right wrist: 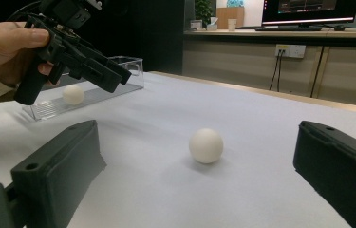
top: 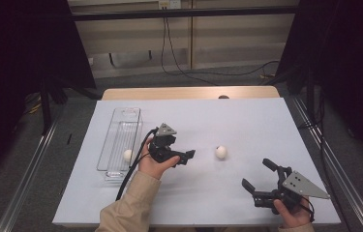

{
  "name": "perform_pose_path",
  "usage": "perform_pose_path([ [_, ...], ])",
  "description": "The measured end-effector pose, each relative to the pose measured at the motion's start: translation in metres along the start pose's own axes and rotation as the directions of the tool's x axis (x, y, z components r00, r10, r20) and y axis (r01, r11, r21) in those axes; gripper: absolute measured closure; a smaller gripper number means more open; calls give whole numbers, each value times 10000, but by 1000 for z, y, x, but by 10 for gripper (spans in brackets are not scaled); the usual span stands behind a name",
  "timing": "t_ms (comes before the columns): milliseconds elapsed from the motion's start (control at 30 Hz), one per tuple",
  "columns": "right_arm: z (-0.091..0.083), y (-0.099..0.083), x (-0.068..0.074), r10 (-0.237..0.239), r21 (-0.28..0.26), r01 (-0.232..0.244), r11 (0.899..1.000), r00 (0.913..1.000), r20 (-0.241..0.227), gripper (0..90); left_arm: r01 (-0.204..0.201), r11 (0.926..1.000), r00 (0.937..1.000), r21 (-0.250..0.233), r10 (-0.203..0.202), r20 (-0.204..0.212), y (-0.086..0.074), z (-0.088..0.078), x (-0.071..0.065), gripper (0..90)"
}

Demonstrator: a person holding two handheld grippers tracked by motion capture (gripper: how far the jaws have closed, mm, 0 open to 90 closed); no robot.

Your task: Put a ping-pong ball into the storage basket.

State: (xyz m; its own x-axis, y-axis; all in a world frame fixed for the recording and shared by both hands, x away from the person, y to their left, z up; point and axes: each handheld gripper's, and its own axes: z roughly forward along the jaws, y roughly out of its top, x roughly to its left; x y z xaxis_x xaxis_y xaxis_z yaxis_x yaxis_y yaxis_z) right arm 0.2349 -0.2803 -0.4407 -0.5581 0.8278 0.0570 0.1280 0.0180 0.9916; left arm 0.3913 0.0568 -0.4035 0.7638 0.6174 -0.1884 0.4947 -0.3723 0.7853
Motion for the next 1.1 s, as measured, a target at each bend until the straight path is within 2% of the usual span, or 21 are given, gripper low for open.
perform_pose_path([
  [267, 0, 0, 0, 14, 72, -14, 10000, 10000, -11, 13, -187, 9997, 9998, 140, 186, 97, -1, 9, -7, 99],
  [467, -1, 0, -3, 91, 61, -92, 9999, 9999, 131, 11, -304, 9995, 9995, 28, 303, 126, -1, 15, -11, 99],
  [867, 2, 0, -1, 17, 155, -20, 9999, 9999, 167, 10, -403, 9992, 9992, -27, 403, 24, -1, 17, -15, 99],
  [1100, 4, 0, -1, -19, 185, 15, 9998, 9998, 195, 11, -489, 9988, 9988, -42, 489, 97, -1, 19, -20, 99],
])
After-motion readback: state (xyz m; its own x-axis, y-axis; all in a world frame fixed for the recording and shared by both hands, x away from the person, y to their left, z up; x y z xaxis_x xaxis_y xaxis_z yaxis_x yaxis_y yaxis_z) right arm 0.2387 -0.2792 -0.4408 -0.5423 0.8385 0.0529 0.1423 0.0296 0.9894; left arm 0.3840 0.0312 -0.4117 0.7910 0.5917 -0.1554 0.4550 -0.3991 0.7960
